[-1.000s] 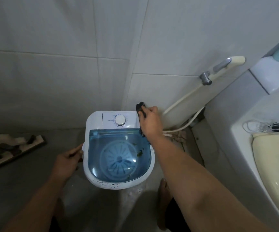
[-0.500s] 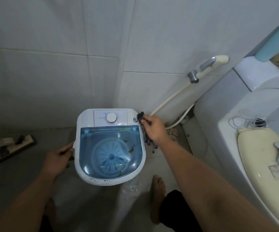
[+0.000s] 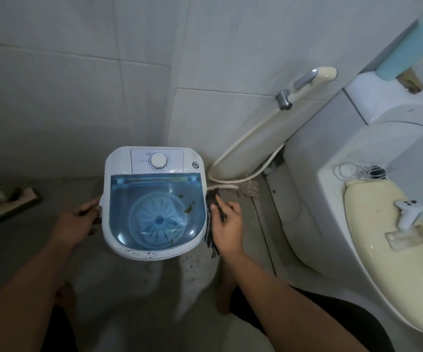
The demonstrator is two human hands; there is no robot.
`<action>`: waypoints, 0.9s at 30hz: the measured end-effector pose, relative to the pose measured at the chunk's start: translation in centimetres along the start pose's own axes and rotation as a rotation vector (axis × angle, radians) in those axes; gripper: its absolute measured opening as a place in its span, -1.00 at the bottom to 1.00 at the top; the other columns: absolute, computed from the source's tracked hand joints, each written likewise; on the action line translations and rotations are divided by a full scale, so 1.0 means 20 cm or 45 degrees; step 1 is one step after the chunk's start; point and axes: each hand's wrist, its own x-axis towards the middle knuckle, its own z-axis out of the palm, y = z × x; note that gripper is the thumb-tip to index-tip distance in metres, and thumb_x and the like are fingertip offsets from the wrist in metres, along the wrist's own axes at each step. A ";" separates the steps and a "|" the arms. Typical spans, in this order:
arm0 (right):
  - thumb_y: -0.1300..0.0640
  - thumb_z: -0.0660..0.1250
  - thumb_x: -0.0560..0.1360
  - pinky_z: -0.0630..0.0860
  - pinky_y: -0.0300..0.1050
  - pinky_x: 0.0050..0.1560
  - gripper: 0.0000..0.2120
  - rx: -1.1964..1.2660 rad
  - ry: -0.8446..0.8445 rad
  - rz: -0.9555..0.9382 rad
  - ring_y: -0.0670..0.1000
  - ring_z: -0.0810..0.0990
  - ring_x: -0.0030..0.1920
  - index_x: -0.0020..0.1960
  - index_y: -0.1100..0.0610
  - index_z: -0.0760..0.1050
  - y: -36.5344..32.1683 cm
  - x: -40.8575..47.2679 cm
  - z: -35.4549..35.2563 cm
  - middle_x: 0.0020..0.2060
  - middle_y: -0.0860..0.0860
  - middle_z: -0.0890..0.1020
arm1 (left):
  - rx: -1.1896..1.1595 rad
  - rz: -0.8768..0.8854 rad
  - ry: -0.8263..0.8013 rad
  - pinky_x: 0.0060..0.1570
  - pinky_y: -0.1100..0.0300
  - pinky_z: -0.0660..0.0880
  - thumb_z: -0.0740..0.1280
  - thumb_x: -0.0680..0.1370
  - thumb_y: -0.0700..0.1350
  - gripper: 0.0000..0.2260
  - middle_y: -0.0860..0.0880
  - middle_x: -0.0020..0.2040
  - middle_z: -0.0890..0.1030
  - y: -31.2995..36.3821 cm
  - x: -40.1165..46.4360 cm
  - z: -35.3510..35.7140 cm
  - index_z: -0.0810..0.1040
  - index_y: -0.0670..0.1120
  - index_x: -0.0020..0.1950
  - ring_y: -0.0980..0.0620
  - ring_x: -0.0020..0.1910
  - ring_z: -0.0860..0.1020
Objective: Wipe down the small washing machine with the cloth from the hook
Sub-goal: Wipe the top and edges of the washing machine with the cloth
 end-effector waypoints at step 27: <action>-0.03 0.26 0.63 0.65 0.06 -0.08 -0.63 -0.546 -0.397 -0.663 0.09 0.54 0.19 0.41 0.00 0.50 -0.08 -0.65 0.24 0.24 0.10 0.47 | 0.037 -0.067 0.026 -0.26 0.23 0.50 0.26 0.61 -0.21 -0.69 -0.12 -0.01 0.64 0.00 0.05 0.00 0.56 -0.04 0.34 0.25 -0.43 0.59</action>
